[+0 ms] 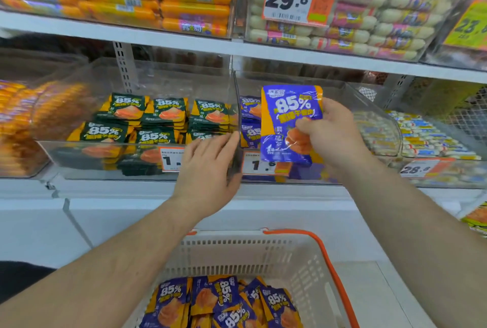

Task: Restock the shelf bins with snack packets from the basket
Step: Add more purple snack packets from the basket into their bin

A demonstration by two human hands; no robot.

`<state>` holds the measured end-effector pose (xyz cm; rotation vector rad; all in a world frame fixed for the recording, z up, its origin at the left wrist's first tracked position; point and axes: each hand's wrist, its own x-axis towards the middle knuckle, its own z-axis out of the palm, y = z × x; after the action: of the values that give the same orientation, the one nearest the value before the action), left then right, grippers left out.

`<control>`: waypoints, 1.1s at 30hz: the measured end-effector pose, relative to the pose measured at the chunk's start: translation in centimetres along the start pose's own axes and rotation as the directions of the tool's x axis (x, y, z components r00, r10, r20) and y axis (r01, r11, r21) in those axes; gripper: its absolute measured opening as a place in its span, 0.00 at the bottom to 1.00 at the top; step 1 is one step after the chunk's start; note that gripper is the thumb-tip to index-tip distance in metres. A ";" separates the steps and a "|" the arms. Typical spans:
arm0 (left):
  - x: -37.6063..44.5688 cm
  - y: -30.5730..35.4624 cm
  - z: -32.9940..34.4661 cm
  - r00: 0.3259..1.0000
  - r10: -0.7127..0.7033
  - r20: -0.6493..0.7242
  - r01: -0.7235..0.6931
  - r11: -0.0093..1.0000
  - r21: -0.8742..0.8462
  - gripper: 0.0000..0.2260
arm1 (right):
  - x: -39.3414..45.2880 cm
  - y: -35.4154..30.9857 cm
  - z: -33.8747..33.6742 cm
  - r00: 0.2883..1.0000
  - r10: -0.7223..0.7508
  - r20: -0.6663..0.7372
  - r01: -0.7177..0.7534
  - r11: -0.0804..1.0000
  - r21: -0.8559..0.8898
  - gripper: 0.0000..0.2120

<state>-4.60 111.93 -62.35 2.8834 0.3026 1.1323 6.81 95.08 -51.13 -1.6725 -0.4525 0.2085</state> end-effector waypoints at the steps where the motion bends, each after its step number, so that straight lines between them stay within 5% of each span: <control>1: -0.2 0.0 0.4 1.000 0.018 0.016 -0.019 0.999 0.032 0.33 | 1.6 0.1 0.4 0.999 -0.004 -0.040 0.003 1.000 -0.026 0.11; 4: -0.4 0.0 0.9 0.999 0.034 0.034 -0.037 0.996 0.077 0.33 | 6.0 1.1 1.8 0.996 0.003 -0.086 -0.030 0.950 -0.311 0.12; 8: -0.4 0.0 1.0 0.999 0.026 0.041 -0.029 0.997 0.070 0.31 | 8.4 2.6 4.1 0.993 0.117 0.007 -0.090 0.798 -0.596 0.28; 12: -0.3 0.2 1.0 0.999 0.009 0.034 -0.011 0.998 0.057 0.30 | 8.4 3.4 5.1 0.981 0.180 0.074 -0.049 0.594 -0.803 0.11; 18: -0.2 0.5 1.1 1.000 0.002 0.011 -0.002 0.999 0.033 0.30 | 8.2 3.8 4.6 0.985 0.150 0.090 -0.019 0.605 -0.796 0.28; 23: -0.2 0.8 0.9 0.999 -0.022 0.048 0.022 1.000 0.009 0.29 | 7.6 3.8 4.7 0.975 0.050 0.219 0.153 0.567 -0.810 0.12; 28: -0.4 0.9 0.9 0.999 -0.029 0.019 0.029 1.000 -0.004 0.30 | 7.6 4.2 4.8 0.981 0.044 0.189 0.138 0.527 -0.838 0.10; 30: -0.7 1.7 0.5 0.998 -0.026 -0.055 0.026 1.000 -0.009 0.28 | 7.3 4.4 4.8 0.988 -0.061 0.144 0.155 0.515 -0.843 0.12; 31: -1.0 2.2 0.3 0.995 0.011 -0.103 -0.015 0.999 -0.034 0.27 | 7.1 4.6 4.7 0.968 -0.226 0.113 0.217 0.516 -0.829 0.12; 33: -2.2 3.1 0.6 0.985 0.122 -0.121 -0.137 0.982 -0.131 0.22 | 5.7 5.3 4.6 0.739 -0.671 0.066 0.480 0.455 -0.750 0.12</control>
<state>-5.21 108.50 -63.93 2.7580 0.0359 1.2831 11.11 101.05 -56.34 -2.1621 -0.9956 -0.8169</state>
